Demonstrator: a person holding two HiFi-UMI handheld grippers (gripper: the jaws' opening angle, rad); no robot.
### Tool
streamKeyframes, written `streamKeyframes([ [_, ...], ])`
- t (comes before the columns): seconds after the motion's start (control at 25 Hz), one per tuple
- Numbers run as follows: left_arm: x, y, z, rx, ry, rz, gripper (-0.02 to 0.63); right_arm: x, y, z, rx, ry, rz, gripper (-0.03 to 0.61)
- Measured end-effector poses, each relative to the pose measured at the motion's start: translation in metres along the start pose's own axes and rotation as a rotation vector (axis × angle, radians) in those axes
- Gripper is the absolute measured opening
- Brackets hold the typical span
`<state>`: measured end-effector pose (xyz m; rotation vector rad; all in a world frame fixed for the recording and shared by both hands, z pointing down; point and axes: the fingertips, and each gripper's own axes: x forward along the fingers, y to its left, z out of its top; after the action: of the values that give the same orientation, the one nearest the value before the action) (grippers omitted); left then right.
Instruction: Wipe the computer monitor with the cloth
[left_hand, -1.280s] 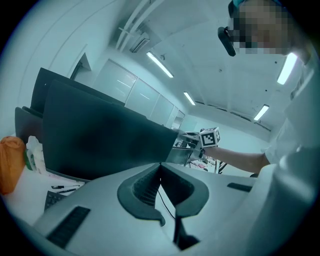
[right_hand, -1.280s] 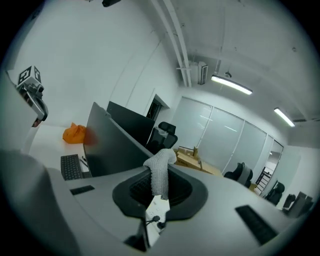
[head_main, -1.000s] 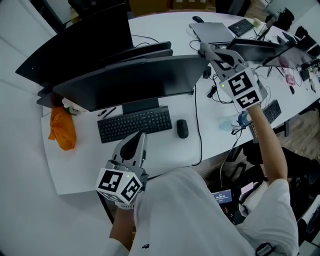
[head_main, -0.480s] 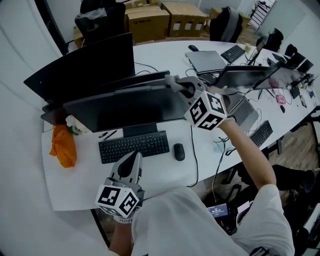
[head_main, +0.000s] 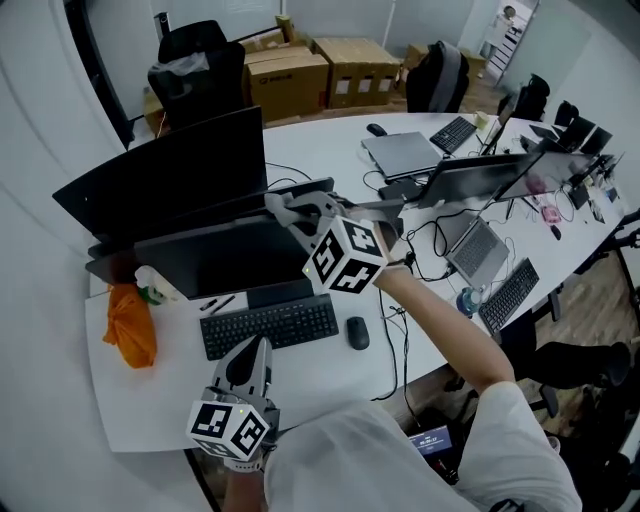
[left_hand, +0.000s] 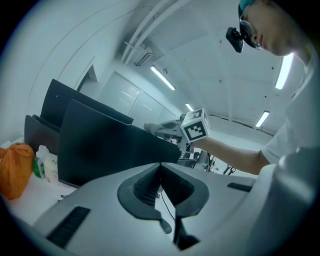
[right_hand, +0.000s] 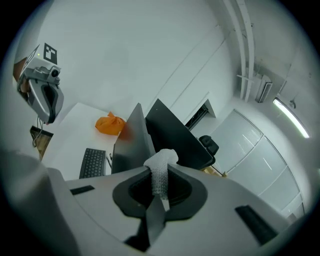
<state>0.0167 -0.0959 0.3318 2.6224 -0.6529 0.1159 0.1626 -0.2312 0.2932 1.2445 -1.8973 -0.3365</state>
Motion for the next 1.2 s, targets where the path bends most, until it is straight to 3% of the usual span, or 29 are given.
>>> streamKeyframes([
  [0.48, -0.005, -0.001, 0.003, 0.019, -0.004, -0.008, 0.019, -0.050, 0.020, 0.053, 0.450, -0.315, 0.008, 0.031],
  [0.92, -0.002, -0.018, 0.001, 0.068, -0.021, -0.031, 0.020, -0.142, 0.036, 0.014, 0.713, -0.420, -0.143, 0.031],
  [1.2, -0.005, -0.026, 0.003, 0.112, -0.038, -0.018, 0.018, -0.170, 0.065, -0.018, 0.791, -0.430, -0.220, 0.031],
])
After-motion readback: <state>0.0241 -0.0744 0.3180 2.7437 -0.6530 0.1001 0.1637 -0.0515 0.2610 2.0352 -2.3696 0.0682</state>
